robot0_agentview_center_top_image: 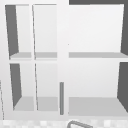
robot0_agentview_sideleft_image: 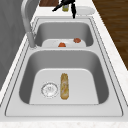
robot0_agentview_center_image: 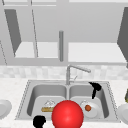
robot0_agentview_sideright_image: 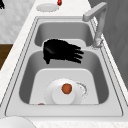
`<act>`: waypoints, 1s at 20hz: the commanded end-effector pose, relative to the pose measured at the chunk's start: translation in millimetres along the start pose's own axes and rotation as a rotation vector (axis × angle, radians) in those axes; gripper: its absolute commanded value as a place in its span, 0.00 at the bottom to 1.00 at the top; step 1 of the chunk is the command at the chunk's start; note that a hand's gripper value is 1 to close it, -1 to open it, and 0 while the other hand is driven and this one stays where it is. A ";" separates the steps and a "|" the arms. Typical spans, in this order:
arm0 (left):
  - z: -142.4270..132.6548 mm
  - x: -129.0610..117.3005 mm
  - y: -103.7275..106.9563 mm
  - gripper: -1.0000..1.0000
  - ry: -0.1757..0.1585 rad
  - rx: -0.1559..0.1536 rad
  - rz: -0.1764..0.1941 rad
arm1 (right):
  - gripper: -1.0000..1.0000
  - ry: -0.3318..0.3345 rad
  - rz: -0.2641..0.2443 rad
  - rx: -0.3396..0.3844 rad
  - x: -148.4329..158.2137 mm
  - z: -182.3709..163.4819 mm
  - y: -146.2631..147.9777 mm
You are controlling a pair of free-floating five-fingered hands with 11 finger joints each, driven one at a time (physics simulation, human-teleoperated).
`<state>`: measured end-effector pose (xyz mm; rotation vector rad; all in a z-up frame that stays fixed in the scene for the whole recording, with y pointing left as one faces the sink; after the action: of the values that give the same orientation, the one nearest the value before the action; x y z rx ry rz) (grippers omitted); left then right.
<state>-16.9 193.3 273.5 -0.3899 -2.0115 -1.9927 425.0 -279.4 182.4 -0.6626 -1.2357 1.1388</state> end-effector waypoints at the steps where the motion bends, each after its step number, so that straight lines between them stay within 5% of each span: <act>1: 0.0 0.0 0.0 0.50 0.000 0.000 0.000 | 0.00 0.038 0.034 -0.036 1.6 26.2 9.2; 5: 0.0 0.0 0.0 0.50 0.000 0.000 0.000 | 0.00 0.047 0.033 -0.042 3.0 54.4 15.3; 13: 0.0 0.0 0.0 0.50 0.000 0.000 0.000 | 0.00 0.041 0.134 -0.049 11.6 103.0 1.5; 20: 0.0 0.0 0.0 0.50 0.000 0.000 0.000 | 0.00 0.041 0.145 -0.115 13.9 156.1 0.6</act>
<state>-16.9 193.3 273.5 -0.3899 -2.0115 -1.9927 295.7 -291.0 221.7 -0.7849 -1.2418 1.1362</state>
